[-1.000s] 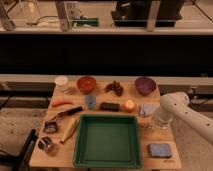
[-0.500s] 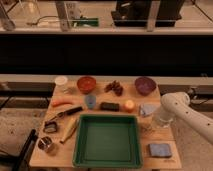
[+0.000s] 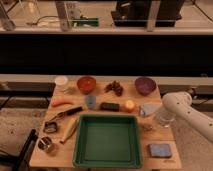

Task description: Place fork in red bowl

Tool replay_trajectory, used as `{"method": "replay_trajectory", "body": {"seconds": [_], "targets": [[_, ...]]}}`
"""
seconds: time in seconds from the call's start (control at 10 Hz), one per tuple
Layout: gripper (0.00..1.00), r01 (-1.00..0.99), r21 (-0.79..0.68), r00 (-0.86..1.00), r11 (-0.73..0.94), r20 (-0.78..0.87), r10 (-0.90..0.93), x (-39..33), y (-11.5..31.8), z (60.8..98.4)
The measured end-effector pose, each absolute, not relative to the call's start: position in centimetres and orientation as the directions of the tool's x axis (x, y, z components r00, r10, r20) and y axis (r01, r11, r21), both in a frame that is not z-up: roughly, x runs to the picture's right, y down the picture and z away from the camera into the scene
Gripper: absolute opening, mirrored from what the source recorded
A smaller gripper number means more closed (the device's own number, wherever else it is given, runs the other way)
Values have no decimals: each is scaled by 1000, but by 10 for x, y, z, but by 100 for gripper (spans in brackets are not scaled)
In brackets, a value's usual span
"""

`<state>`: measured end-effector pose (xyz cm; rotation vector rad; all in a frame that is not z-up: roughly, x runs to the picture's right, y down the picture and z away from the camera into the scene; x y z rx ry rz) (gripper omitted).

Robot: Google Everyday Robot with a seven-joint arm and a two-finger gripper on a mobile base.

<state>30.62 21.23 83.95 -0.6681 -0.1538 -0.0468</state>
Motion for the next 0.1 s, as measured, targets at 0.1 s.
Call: {"method": "replay_trajectory", "body": {"seconds": [0.1], "targets": [[0, 90, -605, 988, 791, 151, 3, 309, 208, 837]]}}
